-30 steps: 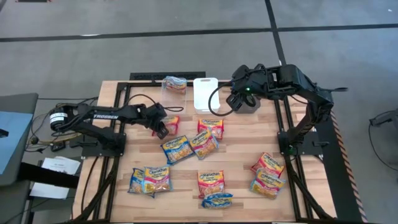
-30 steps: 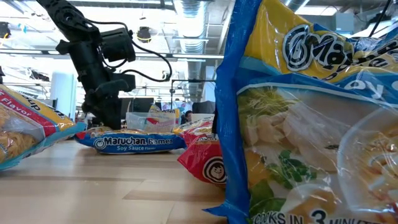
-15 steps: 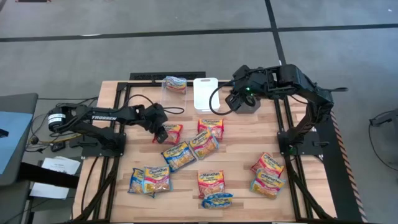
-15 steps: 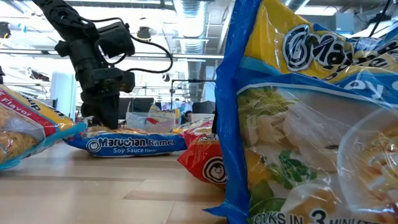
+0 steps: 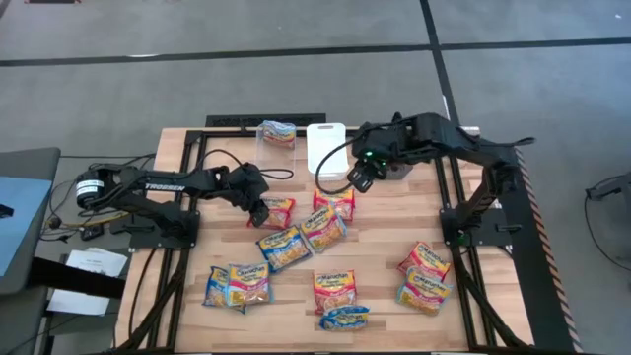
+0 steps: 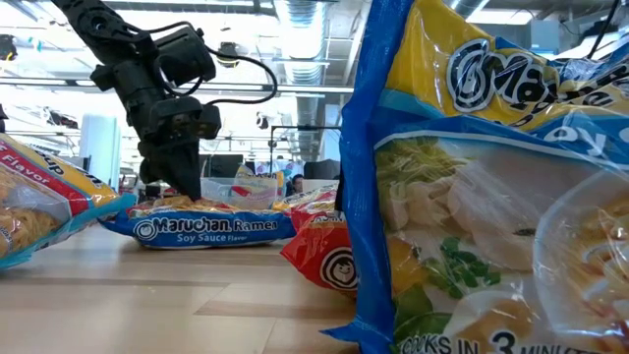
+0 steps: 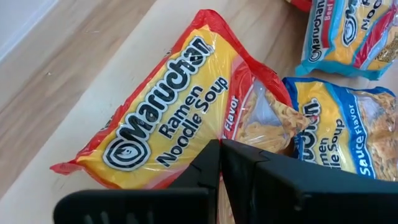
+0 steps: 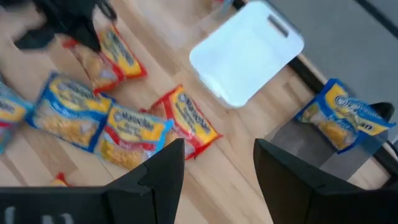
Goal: Sort Maruchan noodles
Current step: Put the orange bag into the white bin
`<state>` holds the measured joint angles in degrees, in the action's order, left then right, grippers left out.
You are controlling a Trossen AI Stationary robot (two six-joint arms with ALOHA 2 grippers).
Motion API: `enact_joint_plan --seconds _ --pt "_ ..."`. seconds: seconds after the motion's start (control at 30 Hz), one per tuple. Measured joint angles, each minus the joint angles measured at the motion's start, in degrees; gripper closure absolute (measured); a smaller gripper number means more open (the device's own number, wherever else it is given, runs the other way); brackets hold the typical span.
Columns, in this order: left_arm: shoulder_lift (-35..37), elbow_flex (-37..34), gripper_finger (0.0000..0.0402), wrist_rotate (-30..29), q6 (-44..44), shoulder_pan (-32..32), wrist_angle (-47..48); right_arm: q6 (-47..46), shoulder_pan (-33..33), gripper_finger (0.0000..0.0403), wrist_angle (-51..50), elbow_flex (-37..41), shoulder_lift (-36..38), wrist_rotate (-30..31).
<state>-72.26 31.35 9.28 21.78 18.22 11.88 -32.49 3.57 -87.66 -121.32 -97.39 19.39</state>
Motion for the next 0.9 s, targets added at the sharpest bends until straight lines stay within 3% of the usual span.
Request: enact_joint_plan --seconds 0.3,0.7,0.9 --pt "0.03 0.06 0.0394 0.87 1.2 0.02 0.61 1.45 0.32 0.0186 1.52 0.54 -2.06 -1.55" --pt "0.08 2.16 0.0285 0.93 1.42 0.02 2.25 1.46 0.33 0.0186 1.47 0.57 -2.03 -1.55" --pt "-0.05 3.06 0.0265 -4.02 1.45 -1.17 2.8 1.46 0.75 0.0186 1.47 0.57 -2.03 -1.52"
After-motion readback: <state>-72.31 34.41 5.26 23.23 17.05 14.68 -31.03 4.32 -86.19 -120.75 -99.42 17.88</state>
